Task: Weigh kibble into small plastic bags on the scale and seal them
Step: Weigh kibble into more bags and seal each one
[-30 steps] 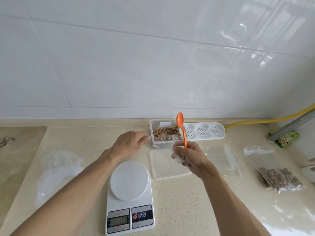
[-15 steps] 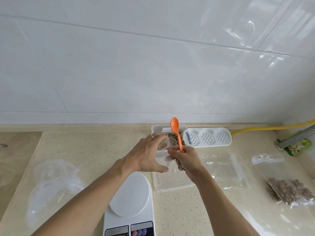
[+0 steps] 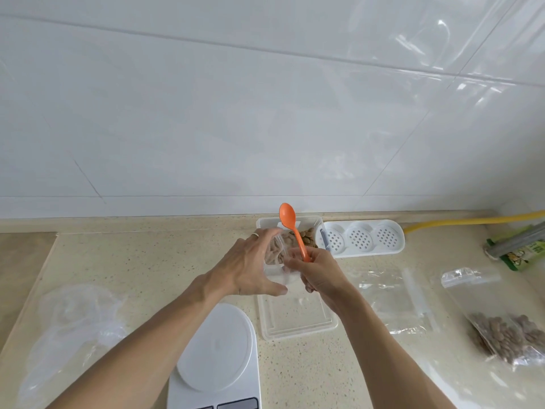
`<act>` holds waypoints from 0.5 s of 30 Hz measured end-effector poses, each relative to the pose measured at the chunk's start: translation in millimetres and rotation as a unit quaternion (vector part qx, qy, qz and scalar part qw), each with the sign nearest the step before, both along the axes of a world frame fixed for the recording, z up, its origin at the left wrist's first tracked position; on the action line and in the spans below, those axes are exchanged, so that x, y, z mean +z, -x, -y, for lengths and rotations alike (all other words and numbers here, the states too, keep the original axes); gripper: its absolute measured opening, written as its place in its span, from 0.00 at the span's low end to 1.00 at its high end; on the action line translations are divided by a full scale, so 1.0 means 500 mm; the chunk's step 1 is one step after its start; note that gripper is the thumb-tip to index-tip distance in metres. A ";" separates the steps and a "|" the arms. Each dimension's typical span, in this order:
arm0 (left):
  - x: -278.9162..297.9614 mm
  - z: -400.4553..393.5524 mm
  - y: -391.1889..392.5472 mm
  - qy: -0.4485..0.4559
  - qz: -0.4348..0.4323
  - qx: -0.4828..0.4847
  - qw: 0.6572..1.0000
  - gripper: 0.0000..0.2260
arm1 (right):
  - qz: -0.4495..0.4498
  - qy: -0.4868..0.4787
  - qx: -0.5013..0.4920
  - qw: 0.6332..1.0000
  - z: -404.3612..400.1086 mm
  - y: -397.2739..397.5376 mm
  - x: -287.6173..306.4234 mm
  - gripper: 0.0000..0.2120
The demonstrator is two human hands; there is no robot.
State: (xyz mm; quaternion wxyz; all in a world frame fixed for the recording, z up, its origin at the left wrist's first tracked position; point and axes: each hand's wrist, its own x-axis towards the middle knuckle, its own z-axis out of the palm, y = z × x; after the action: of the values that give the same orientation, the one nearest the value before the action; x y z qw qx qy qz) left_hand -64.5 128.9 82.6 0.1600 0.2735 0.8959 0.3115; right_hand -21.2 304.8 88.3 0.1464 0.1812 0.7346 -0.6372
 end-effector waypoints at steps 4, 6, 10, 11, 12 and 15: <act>0.007 -0.018 -0.010 -0.003 -0.017 -0.024 1.000 0.45 | -0.015 -0.028 -0.025 0.999 0.010 0.009 0.004 0.07; 0.005 -0.019 -0.011 -0.008 -0.012 -0.024 1.000 0.45 | -0.030 -0.032 -0.035 0.998 0.009 0.009 0.000 0.09; -0.003 -0.017 -0.008 -0.021 0.006 -0.025 0.999 0.48 | -0.053 0.001 -0.029 0.998 0.011 0.007 -0.010 0.14; -0.006 -0.016 -0.008 -0.021 0.009 -0.023 0.999 0.49 | -0.056 0.006 -0.030 0.998 0.012 0.008 -0.010 0.15; -0.008 -0.016 -0.008 -0.023 0.007 -0.020 0.999 0.49 | -0.058 0.008 -0.031 0.998 0.014 0.009 -0.009 0.16; -0.008 -0.015 -0.012 -0.032 0.000 -0.016 0.999 0.47 | -0.060 0.005 -0.037 0.997 0.016 0.011 -0.007 0.16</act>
State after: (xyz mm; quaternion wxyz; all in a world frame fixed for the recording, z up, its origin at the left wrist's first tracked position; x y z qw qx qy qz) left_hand -58.6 136.5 78.8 0.1561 0.2927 0.8812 0.3369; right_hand -26.7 296.8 84.6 0.0790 0.1691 0.7313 -0.6560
